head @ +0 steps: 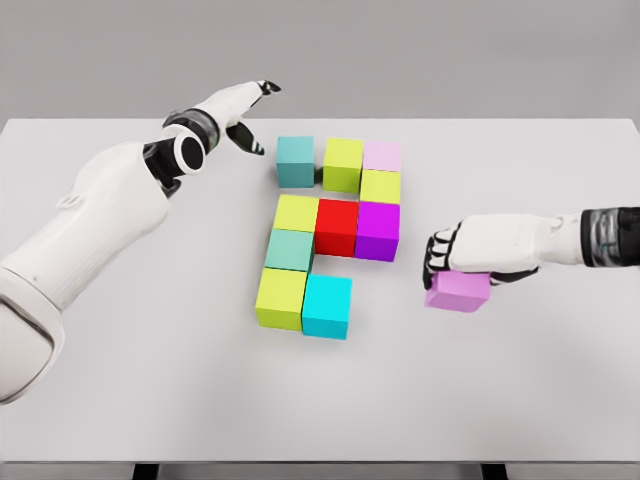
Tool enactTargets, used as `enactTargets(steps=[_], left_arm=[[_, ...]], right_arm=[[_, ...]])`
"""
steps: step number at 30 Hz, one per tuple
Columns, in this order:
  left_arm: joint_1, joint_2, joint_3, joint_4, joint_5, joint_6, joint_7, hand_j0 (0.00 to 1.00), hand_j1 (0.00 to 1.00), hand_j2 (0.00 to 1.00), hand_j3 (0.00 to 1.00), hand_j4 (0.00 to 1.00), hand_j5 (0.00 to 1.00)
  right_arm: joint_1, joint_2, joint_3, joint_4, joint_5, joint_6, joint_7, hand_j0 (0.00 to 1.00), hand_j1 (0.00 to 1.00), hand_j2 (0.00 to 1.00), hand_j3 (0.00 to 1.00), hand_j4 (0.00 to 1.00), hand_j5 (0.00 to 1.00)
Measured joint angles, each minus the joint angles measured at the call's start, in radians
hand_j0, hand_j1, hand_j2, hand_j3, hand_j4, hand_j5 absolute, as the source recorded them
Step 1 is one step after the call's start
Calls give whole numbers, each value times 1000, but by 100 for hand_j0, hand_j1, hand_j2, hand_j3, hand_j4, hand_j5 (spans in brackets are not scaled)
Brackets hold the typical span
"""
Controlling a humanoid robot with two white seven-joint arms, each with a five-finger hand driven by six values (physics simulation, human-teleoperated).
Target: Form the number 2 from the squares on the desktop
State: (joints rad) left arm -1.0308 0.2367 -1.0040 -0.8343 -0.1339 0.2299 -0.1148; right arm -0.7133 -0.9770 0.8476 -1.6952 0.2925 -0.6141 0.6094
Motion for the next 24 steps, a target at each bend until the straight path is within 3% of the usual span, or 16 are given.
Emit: enactTargets(steps=[11,13,15,24], left_arm=[[8,-13,-1,-1,-4,-74,-1,95,95,95,95,95,95],[8,-15,-2,-1,-5,-78,-1,95,95,95,95,95,95],[8,-17,-2,-2,-5,-80,-1,95,95,95,95,95,95],[6,-27,-3,-4,-7,-82,-1,95,95,95,95,95,95]], right_arm=[[-52,108,93,-7,0,0,0,55,55,55,55,55,55],[-57,115,101,-7,-1,0,0,63,63,63,63,63,63],[-57,118,105,-4,-1,0,0,100,100,100,100,100,100],[-61,112,64,1,-2,1,2,100,100,100,100,100,100]])
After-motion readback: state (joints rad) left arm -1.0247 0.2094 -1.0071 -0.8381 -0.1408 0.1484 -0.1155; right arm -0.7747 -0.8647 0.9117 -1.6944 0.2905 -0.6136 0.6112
